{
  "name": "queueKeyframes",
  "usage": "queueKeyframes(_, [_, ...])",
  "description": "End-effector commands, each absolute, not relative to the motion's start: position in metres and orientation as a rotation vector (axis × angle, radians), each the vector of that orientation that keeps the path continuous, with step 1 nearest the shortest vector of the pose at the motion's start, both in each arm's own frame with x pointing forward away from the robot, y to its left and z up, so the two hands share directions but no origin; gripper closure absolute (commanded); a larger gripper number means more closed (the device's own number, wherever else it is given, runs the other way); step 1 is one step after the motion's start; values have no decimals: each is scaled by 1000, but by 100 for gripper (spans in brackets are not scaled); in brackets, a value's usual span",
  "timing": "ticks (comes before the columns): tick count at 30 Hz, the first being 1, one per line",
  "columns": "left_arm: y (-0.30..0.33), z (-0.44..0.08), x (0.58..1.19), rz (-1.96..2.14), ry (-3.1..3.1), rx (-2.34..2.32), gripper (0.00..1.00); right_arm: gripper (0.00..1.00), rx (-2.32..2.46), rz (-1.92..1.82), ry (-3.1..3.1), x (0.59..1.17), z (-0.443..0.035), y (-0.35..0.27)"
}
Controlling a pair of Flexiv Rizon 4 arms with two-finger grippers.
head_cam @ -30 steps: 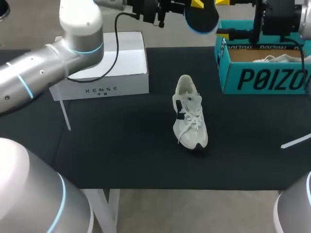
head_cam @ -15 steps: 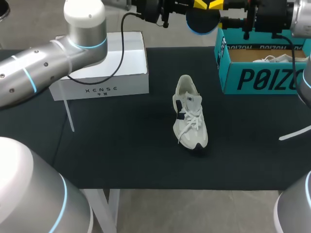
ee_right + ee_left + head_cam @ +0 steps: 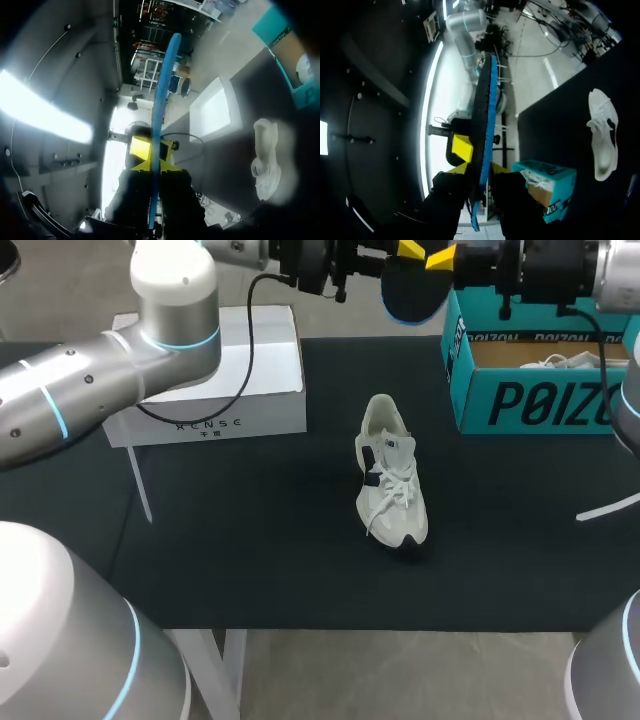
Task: Take the shoe out of the shoebox, open the shoe tongue, remove and reinsert the insole, then place the shoe into the shoebox
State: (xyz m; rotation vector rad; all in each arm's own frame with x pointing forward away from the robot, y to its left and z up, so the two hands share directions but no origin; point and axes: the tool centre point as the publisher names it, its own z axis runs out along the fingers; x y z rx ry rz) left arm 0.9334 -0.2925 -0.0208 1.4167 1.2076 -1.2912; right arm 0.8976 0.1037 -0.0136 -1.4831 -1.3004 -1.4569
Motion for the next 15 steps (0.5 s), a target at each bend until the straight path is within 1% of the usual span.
queueKeyframes(1, [-288,-21,931,-1267,1229,1387,0,100,-1489,-1461,-1302,898,-15,104])
queueKeyframes(8, [-257,-30,946,-1182,1452,1292,0,100,-1468,-1536,-1410,903,-16,99])
queueKeyframes(15, [-221,-46,959,-1012,1683,1207,0,100,-1455,-1632,-1559,912,-19,96])
